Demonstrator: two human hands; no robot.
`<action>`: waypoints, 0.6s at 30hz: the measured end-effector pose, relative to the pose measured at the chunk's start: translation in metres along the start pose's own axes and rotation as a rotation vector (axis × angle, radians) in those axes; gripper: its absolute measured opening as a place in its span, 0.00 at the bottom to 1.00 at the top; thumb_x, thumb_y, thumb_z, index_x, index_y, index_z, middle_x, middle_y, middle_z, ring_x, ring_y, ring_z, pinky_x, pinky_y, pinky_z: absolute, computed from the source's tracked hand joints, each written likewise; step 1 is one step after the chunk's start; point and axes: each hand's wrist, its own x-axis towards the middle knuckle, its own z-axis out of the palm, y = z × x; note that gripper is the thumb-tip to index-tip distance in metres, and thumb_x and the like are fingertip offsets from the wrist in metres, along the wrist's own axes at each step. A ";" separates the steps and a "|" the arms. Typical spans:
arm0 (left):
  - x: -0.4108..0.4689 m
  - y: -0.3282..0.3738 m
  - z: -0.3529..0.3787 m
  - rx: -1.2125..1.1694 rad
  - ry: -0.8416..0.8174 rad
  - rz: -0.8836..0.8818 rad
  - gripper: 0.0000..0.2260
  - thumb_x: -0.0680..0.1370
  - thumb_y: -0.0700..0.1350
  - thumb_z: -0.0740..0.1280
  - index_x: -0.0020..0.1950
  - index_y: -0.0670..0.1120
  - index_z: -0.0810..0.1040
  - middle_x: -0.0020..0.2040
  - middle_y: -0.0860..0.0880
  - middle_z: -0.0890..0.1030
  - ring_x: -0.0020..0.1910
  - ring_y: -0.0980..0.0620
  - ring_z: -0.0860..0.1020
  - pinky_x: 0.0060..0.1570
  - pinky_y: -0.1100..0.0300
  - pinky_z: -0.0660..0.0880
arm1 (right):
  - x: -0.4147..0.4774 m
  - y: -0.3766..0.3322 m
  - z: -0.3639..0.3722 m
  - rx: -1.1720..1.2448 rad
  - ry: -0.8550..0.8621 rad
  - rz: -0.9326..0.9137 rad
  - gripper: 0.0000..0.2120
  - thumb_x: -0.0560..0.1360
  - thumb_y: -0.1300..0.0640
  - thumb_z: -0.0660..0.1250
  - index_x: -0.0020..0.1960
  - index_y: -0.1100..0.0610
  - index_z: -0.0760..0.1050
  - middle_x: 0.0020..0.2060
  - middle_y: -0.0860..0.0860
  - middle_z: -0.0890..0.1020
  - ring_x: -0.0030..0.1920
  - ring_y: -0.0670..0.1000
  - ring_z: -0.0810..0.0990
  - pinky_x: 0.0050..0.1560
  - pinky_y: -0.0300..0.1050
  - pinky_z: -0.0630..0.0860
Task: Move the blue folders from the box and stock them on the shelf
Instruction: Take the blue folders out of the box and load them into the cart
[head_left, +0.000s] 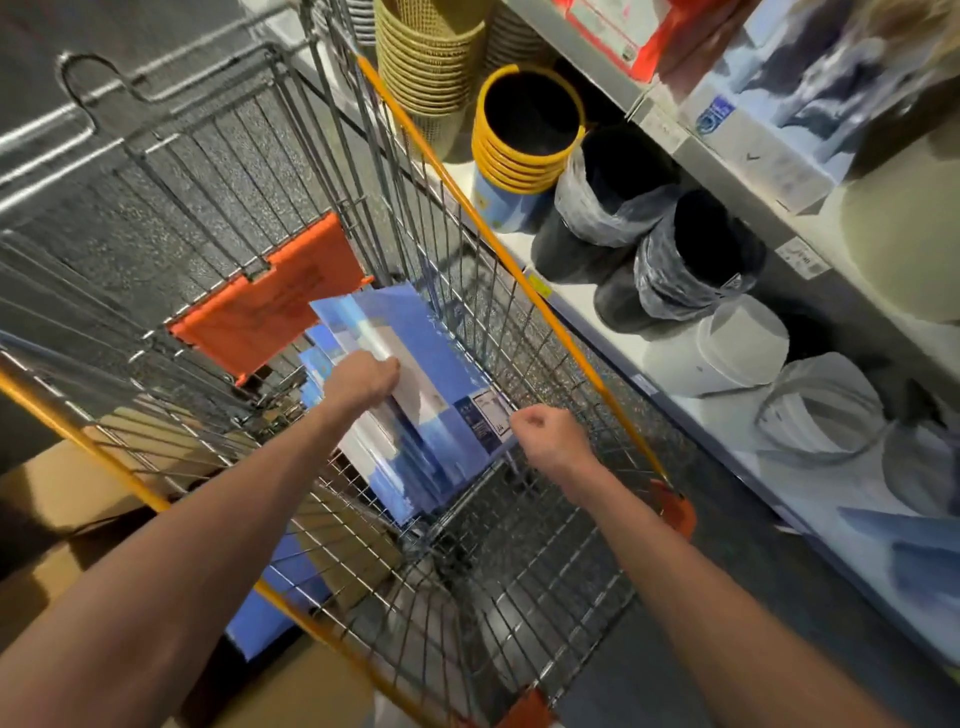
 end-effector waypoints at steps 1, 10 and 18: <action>-0.003 0.002 -0.002 0.053 0.039 0.034 0.19 0.82 0.51 0.58 0.44 0.36 0.76 0.47 0.36 0.80 0.50 0.37 0.80 0.50 0.52 0.76 | -0.001 0.001 -0.002 0.006 -0.007 -0.005 0.12 0.81 0.54 0.61 0.53 0.61 0.79 0.39 0.53 0.78 0.35 0.48 0.71 0.32 0.42 0.66; -0.073 0.003 -0.003 -0.208 0.143 0.233 0.12 0.81 0.48 0.64 0.56 0.42 0.80 0.49 0.43 0.85 0.45 0.43 0.84 0.52 0.46 0.81 | -0.057 0.005 -0.028 -0.054 0.008 -0.187 0.11 0.82 0.54 0.60 0.56 0.58 0.77 0.45 0.53 0.82 0.36 0.46 0.75 0.30 0.35 0.69; -0.249 -0.015 -0.002 -0.469 0.385 0.358 0.09 0.83 0.46 0.63 0.62 0.46 0.77 0.44 0.52 0.85 0.38 0.51 0.85 0.35 0.54 0.77 | -0.125 0.035 -0.002 0.040 0.006 -0.456 0.13 0.75 0.47 0.63 0.45 0.54 0.81 0.45 0.56 0.85 0.48 0.58 0.84 0.52 0.61 0.80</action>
